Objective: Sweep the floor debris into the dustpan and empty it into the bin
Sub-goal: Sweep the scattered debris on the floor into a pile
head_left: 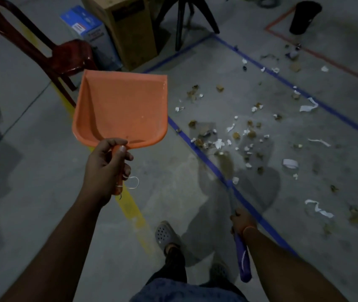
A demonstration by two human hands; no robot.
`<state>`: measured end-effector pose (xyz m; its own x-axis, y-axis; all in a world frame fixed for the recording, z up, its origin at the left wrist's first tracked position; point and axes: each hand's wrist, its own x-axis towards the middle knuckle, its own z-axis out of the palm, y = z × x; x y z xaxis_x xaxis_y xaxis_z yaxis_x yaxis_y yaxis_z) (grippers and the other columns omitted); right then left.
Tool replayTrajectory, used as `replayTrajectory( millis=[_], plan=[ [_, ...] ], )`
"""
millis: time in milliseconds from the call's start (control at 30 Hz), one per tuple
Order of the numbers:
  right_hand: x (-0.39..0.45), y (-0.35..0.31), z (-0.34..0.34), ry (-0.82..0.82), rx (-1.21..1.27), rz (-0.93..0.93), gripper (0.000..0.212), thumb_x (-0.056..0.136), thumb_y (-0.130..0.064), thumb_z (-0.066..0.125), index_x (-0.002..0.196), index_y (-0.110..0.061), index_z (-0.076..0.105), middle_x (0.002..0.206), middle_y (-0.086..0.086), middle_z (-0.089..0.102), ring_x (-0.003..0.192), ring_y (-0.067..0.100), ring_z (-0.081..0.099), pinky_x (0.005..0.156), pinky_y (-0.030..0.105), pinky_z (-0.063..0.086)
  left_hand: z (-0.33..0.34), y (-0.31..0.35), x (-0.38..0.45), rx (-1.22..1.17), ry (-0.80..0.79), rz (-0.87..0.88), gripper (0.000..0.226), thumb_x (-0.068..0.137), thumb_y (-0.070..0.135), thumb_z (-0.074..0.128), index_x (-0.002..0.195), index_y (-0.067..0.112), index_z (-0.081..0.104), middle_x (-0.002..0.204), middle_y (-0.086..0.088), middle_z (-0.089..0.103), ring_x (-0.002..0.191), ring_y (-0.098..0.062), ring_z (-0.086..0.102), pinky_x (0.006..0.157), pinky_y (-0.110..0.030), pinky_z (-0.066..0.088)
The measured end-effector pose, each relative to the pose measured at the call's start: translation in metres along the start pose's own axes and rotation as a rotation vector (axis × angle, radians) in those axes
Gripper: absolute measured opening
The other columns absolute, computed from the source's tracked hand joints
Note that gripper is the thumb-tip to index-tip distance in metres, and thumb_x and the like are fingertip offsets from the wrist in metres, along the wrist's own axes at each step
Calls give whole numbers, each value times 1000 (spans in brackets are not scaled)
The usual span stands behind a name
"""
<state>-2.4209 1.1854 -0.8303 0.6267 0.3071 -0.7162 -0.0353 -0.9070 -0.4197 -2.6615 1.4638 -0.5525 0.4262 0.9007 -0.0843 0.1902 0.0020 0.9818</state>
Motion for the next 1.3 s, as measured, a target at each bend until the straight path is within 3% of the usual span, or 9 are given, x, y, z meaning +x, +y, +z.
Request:
replayTrajectory(
  millis=[67,233,533,667,800,967,1100,1200,1300],
  plan=[
    [2,-22,5,82,38,-2,14,89,-19,57,89,-12,69,85,19,71,72,32,69,70,40,57,-13,0,24,-16,-8,-3,15,106,9,52,119,5,58,83,-10,64,49,-16,53,44,-23,43],
    [14,-66,22,147,178,-32,18,91,-21,58,98,-9,69,72,16,67,64,35,67,61,48,58,-38,6,73,-27,-64,22,15,106,10,53,119,4,59,84,-10,65,50,-16,54,42,-22,42],
    [-4,-201,48,-53,107,-186,15,94,-14,53,103,-22,61,72,19,64,51,28,63,44,31,52,-79,-7,131,-44,-35,1,18,107,9,52,122,3,57,85,-11,63,49,-15,54,43,-21,43],
    [16,-245,77,-134,47,-163,14,94,-16,53,103,-24,61,80,19,70,61,32,69,53,34,57,-100,-17,158,-36,5,-48,17,106,9,52,122,4,58,82,-9,64,47,-13,54,45,-22,44],
    [58,-262,91,-153,78,-17,17,91,-18,57,100,-7,66,84,20,71,70,36,71,67,44,60,-120,-20,197,10,38,-72,17,106,11,53,121,7,59,80,-4,66,49,-13,55,45,-22,44],
    [166,-244,92,-25,148,138,32,63,-42,57,79,-15,64,82,18,69,79,35,69,73,46,58,-134,-9,261,61,44,-72,14,106,14,53,119,13,60,84,-6,66,51,-14,56,43,-20,43],
    [150,-317,58,66,174,144,22,86,-28,60,92,-9,69,97,18,70,88,34,66,80,37,54,-126,1,313,59,47,-59,12,106,14,53,116,15,60,82,-3,66,49,-11,56,43,-19,43],
    [138,-353,57,150,199,131,27,91,-20,59,99,5,66,90,19,67,81,33,64,68,29,44,-116,5,344,39,46,-47,13,106,14,54,117,14,60,83,-5,66,49,-11,56,43,-20,43],
    [133,-370,74,192,278,94,24,90,-18,58,102,1,67,82,21,68,65,31,66,60,33,52,-111,12,370,1,34,-40,11,106,14,53,115,16,60,84,-7,65,49,-12,56,41,-20,42]
  ],
)
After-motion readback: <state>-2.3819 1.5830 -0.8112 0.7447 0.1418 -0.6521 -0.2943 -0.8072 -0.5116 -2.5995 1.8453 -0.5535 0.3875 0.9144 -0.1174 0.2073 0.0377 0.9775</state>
